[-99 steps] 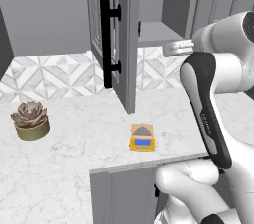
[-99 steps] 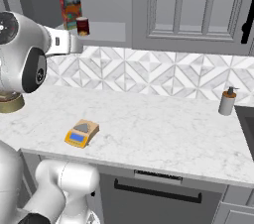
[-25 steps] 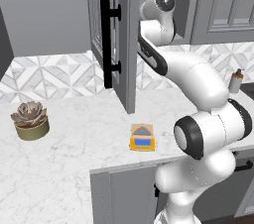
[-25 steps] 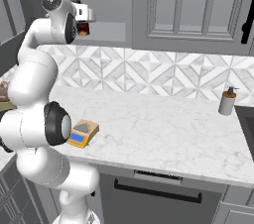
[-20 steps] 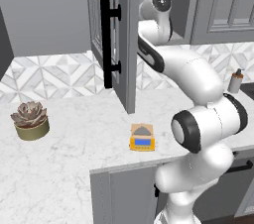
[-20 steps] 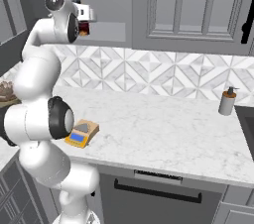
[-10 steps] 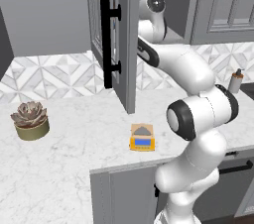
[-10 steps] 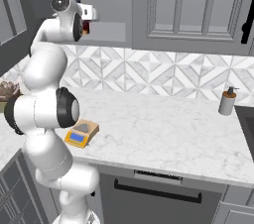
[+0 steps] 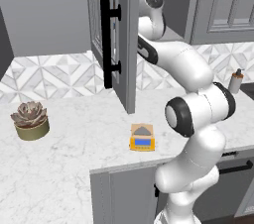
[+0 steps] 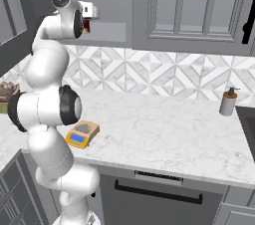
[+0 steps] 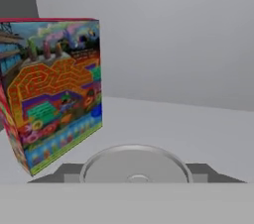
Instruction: Pick the canned food and place it on the digital scale for weighing, and close the cabinet.
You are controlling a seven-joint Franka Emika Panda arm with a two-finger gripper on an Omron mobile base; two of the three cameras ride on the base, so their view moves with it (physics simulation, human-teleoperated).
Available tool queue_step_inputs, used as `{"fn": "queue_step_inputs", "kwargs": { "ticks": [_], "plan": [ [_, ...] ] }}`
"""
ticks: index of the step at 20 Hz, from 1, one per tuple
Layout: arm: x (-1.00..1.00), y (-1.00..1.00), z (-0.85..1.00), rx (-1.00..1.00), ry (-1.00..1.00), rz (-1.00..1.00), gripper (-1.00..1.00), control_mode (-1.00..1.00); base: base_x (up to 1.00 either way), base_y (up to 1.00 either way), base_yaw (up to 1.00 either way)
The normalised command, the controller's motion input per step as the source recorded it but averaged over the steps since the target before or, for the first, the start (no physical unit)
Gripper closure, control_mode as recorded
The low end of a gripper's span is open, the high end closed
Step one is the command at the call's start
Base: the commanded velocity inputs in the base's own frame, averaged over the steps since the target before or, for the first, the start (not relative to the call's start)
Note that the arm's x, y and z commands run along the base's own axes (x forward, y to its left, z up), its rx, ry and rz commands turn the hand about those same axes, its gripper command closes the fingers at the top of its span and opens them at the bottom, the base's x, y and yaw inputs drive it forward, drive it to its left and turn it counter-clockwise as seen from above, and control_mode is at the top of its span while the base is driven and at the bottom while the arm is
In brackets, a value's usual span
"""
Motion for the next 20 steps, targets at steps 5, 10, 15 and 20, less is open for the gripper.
{"fn": "queue_step_inputs", "kwargs": {
  "ticks": [5, 10, 15, 20],
  "plan": [
    [-0.48, -0.02, -0.02, 0.05, -0.08, 0.00, 1.00, -1.00, 0.00, 0.00, 0.00],
    [-0.58, -0.01, 0.00, 0.08, -0.10, -0.01, 1.00, -1.00, 0.00, 0.00, 0.00],
    [-0.87, -0.20, 0.12, 0.10, -0.10, 0.00, 1.00, -1.00, 0.00, 0.00, 0.00],
    [-1.00, -0.40, 0.21, 0.07, 0.00, -0.02, 1.00, -1.00, 0.00, 0.00, 0.00]
  ]
}}
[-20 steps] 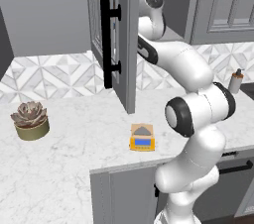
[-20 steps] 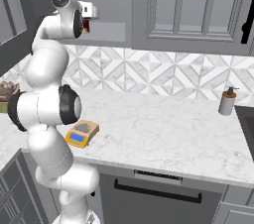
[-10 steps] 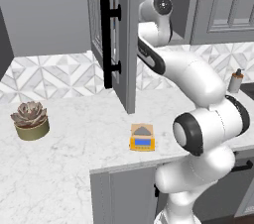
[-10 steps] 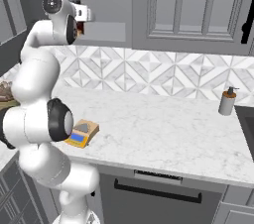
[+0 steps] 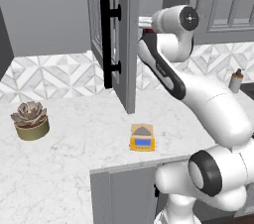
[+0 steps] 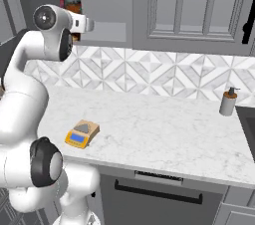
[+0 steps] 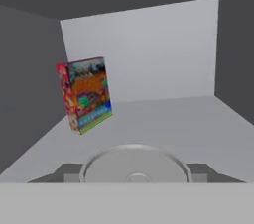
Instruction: Pick the canned food and place it on the digital scale for weighing, and close the cabinet.
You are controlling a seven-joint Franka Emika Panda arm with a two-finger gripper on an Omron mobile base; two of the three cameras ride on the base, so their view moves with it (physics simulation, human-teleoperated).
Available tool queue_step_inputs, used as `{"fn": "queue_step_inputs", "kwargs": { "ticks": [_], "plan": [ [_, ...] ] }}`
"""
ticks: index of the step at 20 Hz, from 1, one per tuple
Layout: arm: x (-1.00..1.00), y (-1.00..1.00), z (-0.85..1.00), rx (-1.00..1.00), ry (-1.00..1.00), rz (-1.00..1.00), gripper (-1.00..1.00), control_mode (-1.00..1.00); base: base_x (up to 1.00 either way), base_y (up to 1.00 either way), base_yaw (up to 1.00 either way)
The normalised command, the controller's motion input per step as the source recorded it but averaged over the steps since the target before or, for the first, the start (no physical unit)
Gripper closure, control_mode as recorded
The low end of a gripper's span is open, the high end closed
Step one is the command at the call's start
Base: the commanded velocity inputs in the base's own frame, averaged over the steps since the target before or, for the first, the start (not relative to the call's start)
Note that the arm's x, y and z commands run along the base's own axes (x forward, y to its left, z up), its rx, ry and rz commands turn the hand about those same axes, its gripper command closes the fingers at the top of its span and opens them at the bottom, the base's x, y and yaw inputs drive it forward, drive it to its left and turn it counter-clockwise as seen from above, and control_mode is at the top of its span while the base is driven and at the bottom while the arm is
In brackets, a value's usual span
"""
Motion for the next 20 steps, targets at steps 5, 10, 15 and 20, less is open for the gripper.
{"fn": "queue_step_inputs", "kwargs": {
  "ticks": [5, 10, 15, 20],
  "plan": [
    [-1.00, -0.61, 0.04, 0.02, 0.00, -0.01, 1.00, -1.00, 0.00, 0.00, 0.00],
    [-1.00, -0.58, -0.16, 0.00, -0.01, 0.10, 1.00, -1.00, 0.00, 0.00, 0.00],
    [-0.84, -0.25, -0.56, 0.00, -0.10, 0.31, 1.00, -1.00, 0.00, 0.00, 0.00],
    [-0.36, -0.06, -0.65, 0.03, -0.10, 0.54, 1.00, -1.00, 0.00, 0.00, 0.00]
  ]
}}
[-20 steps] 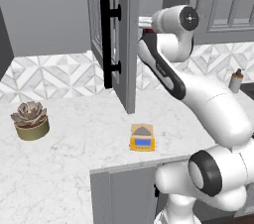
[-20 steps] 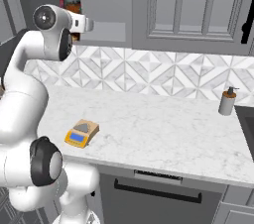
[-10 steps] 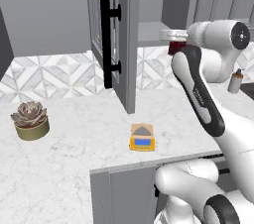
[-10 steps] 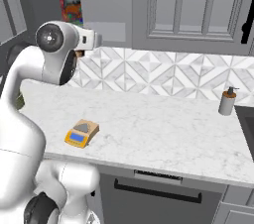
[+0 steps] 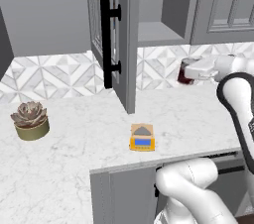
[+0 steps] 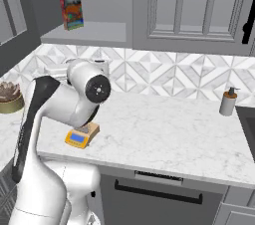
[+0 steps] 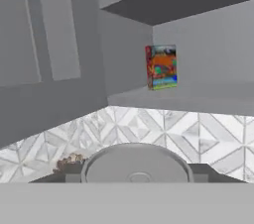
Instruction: Pick the canned food and place it on the digital scale for weighing, and close the cabinet.
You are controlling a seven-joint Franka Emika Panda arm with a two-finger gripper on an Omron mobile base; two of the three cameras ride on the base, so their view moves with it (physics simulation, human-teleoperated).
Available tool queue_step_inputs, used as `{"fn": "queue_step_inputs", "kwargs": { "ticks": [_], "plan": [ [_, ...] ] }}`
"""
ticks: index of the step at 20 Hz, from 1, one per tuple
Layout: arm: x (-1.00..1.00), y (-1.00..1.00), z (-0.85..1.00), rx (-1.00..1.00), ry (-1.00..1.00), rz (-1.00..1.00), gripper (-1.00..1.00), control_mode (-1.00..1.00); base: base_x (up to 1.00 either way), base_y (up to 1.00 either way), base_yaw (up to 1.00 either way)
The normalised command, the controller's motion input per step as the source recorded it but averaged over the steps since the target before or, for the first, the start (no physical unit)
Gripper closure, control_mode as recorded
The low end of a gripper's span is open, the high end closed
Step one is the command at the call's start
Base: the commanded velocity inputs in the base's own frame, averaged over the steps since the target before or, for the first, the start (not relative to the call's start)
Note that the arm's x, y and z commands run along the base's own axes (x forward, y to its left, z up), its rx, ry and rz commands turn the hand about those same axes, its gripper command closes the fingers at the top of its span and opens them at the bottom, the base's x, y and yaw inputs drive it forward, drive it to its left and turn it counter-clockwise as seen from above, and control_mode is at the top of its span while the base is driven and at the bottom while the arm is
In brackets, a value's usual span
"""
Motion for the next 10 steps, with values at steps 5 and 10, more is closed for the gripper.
{"fn": "queue_step_inputs", "kwargs": {
  "ticks": [5, 10],
  "plan": [
    [0.17, 0.00, -0.84, 0.02, -0.09, 0.55, 1.00, -1.00, 0.00, 0.00, 0.00],
    [0.65, 0.06, -0.94, 0.00, -0.01, 0.45, 1.00, -1.00, 0.00, 0.00, 0.00]
  ]
}}
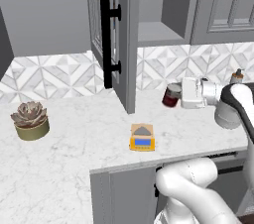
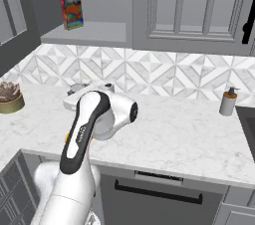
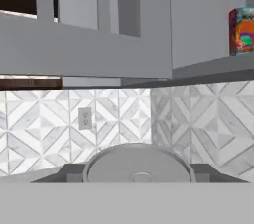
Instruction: Pick the canned food and place it on the digital scale for weighing, and close the cabinet.
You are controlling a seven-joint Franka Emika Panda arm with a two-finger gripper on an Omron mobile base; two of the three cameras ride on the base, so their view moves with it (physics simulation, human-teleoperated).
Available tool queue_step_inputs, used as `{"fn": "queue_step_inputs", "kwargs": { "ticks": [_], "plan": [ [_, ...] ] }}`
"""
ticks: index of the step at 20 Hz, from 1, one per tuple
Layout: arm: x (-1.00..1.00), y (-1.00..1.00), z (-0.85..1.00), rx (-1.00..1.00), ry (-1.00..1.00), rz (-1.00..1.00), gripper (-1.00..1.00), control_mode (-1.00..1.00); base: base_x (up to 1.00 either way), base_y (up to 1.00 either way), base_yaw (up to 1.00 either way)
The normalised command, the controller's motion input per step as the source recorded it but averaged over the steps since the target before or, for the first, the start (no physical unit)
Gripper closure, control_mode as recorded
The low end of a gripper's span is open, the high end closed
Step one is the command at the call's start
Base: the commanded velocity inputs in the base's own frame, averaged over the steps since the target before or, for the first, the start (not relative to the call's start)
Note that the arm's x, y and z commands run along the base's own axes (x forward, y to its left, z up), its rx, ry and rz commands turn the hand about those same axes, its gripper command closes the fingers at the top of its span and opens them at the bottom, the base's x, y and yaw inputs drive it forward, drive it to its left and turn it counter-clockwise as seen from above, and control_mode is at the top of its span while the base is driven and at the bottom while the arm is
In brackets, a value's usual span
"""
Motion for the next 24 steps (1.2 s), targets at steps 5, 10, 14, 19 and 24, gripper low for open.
{"fn": "queue_step_inputs", "kwargs": {
  "ticks": [5, 10, 14, 19, 24],
  "plan": [
    [0.62, 0.28, -0.85, -0.01, 0.00, 0.17, 1.00, -1.00, 0.00, 0.00, 0.00],
    [0.51, 0.55, -0.66, -0.14, 0.00, 0.00, 1.00, -1.00, 0.00, 0.00, 0.00],
    [0.33, 0.11, -0.51, -0.10, 0.00, 0.00, 1.00, -1.00, 0.00, 0.00, 0.00],
    [0.17, -0.03, -0.45, 0.00, 0.00, 0.00, 1.00, -1.00, 0.00, 0.00, 0.00],
    [0.25, 0.04, -0.37, -0.01, 0.10, 0.03, 1.00, -1.00, 0.00, 0.00, 0.00]
  ]
}}
